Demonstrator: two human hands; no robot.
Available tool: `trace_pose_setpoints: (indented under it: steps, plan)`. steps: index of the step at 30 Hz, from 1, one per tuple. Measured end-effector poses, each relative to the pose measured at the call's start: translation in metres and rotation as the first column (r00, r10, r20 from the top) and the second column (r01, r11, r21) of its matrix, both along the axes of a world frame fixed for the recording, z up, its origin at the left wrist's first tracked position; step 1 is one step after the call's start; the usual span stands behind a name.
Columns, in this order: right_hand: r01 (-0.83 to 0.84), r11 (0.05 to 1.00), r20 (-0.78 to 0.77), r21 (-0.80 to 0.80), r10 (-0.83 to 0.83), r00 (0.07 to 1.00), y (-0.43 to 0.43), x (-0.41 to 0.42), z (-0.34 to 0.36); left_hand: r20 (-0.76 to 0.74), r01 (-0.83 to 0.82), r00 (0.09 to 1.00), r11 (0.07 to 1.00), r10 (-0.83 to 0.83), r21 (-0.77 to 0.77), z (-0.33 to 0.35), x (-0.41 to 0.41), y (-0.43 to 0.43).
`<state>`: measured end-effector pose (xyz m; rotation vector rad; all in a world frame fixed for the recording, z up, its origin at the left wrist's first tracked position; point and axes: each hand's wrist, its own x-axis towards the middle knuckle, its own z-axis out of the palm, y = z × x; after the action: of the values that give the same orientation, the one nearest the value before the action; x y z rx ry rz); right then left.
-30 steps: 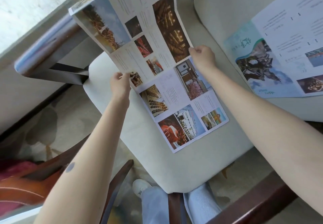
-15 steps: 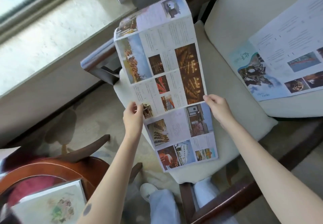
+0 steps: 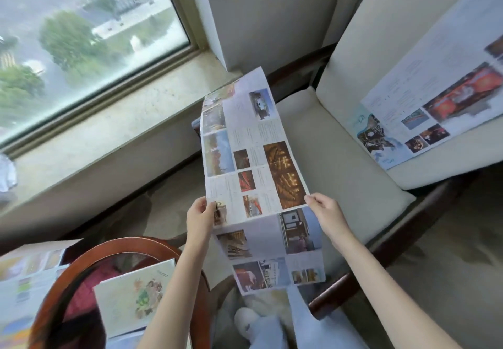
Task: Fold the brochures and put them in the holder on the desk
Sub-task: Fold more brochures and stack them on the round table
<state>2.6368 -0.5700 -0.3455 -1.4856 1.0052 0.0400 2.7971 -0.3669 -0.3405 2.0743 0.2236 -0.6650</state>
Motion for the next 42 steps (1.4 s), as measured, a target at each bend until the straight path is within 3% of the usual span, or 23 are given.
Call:
trace_pose_setpoints:
  steps: [6, 12, 17, 19, 21, 23, 25, 28, 33, 36, 37, 39, 42]
  plan:
    - [0.116, 0.990, 0.101, 0.084, -0.124, 0.987, 0.016, -0.024, 0.046, 0.032, 0.013, 0.999, 1.000, -0.012, -0.021, 0.049, -0.029, 0.020]
    - [0.017, 0.999, 0.274, 0.038, -0.027, 0.961, 0.009, -0.027, 0.096, 0.051, 0.179, 0.984, 0.969, -0.172, -0.170, 0.096, -0.041, 0.025]
    - [-0.072, 0.997, 0.332, -0.036, 0.080, 0.940, -0.004, -0.031, 0.120, 0.076, 0.308, 0.951, 0.904, -0.299, -0.297, 0.132, -0.037, 0.021]
    - [-0.030, 0.998, 0.350, -0.059, 0.049, 0.936, -0.008, -0.030, 0.125, 0.115, 0.429, 0.903, 0.871, -0.413, -0.240, 0.142, -0.032, 0.016]
    - [0.004, 0.999, 0.375, -0.051, 0.016, 0.927, -0.011, -0.027, 0.129, 0.225, 0.511, 0.845, 0.857, -0.485, -0.069, 0.147, -0.027, 0.008]
    - [0.014, 0.999, 0.379, -0.039, 0.002, 0.925, -0.014, -0.025, 0.131, 0.355, 0.491, 0.804, 0.869, -0.477, 0.054, 0.149, -0.024, 0.000]
    - [0.041, 0.999, 0.368, -0.018, -0.032, 0.929, -0.017, -0.023, 0.131, 0.440, 0.457, 0.780, 0.885, -0.444, 0.083, 0.151, -0.023, -0.007]
    - [0.095, 0.995, 0.350, -0.025, -0.081, 0.933, -0.024, -0.021, 0.131, 0.469, 0.456, 0.747, 0.876, -0.472, 0.157, 0.151, -0.018, -0.017]
    - [0.054, 0.994, 0.310, -0.100, -0.020, 0.951, -0.043, -0.017, 0.130, 0.522, 0.358, 0.719, 0.889, -0.458, 0.285, 0.144, -0.018, -0.040]
    - [0.073, 0.984, 0.284, -0.165, -0.023, 0.959, -0.056, -0.015, 0.126, 0.612, 0.322, 0.591, 0.849, -0.526, 0.419, 0.142, -0.023, -0.054]
    - [0.086, 0.982, 0.282, -0.168, -0.036, 0.959, -0.063, -0.015, 0.125, 0.610, 0.358, 0.579, 0.841, -0.541, 0.405, 0.141, -0.024, -0.058]
    - [0.103, 0.990, 0.285, -0.092, -0.073, 0.956, -0.073, -0.017, 0.120, 0.553, 0.438, 0.649, 0.851, -0.522, 0.290, 0.142, -0.025, -0.064]
    - [0.031, 0.997, 0.241, 0.072, -0.048, 0.969, -0.080, -0.021, 0.109, 0.551, 0.397, 0.727, 0.905, -0.411, 0.151, 0.146, -0.021, -0.073]
